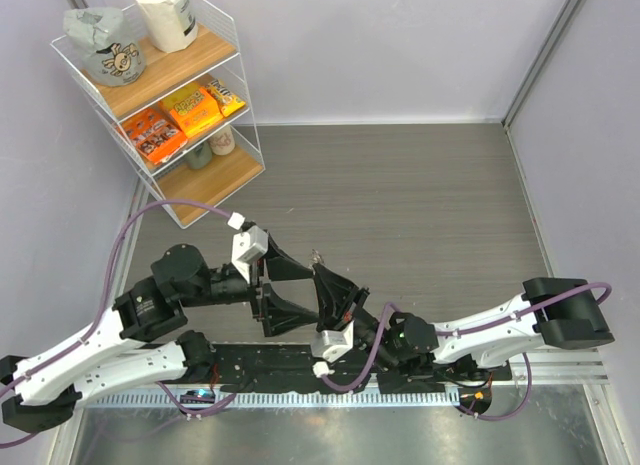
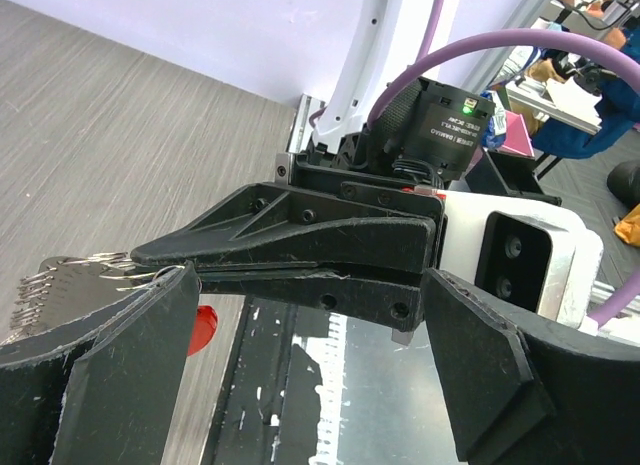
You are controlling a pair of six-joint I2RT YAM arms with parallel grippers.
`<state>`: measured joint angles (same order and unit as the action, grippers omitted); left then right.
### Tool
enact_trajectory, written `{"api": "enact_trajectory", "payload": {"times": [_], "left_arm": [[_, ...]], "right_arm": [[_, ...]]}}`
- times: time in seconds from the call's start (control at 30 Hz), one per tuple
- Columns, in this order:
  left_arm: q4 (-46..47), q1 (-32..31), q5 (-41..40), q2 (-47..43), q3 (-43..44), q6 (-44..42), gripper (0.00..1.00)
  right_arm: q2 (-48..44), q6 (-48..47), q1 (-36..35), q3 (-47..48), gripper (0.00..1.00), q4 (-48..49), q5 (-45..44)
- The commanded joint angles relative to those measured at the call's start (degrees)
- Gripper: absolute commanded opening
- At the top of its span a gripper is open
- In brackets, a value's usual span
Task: Put the keys on the keyring
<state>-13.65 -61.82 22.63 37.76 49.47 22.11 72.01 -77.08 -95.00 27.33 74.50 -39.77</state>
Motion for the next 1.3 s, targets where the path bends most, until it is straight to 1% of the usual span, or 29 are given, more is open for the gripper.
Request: {"api": "enact_trajectory", "payload": {"times": [0.0, 0.13, 0.27, 0.37, 0.63, 0.8, 1.03, 1.27], "left_arm": [[-0.14, -1.2, 3.66, -0.57, 1.68, 0.04, 1.0], [-4.36, -1.11, -4.07, -3.47, 3.08, -3.55, 1.0], [-7.26, -1.2, -6.98, -4.18, 5.54, -7.34, 1.0], [-7.8, -1.11, -7.16, -3.57, 6.51, -8.57, 1.0], [-4.55, -1.19, -4.53, -3.3, 6.51, -9.19, 1.0], [-4.89, -1.2, -4.88, -5.14, 6.95, -10.06, 1.0], [-7.44, -1.11, -5.23, -7.52, 8.36, -12.17, 0.99], [-6.48, -1.19, -5.14, -9.63, 8.01, -16.56, 0.99]], "right_arm": [[-1.96, -0.71, -0.45, 4.66, 0.06, 18.31, 9.18], [-2.05, -0.79, -0.45, 5.01, 0.05, 18.31, 9.36], [-2.4, -0.97, -0.71, 4.92, 0.05, 18.31, 9.54], [-2.84, -2.19, -0.89, 4.92, 0.06, 18.31, 9.88], [-3.37, -2.9, -0.8, 5.27, 0.05, 18.4, 10.59], [-4.24, -2.9, -0.97, 5.36, 0.06, 18.31, 11.12], [-8.98, -1.5, -1.94, 3.43, 0.06, 18.22, 11.12], [-14.87, 2.19, -3.52, -0.96, 0.05, 18.05, 10.68]]}}
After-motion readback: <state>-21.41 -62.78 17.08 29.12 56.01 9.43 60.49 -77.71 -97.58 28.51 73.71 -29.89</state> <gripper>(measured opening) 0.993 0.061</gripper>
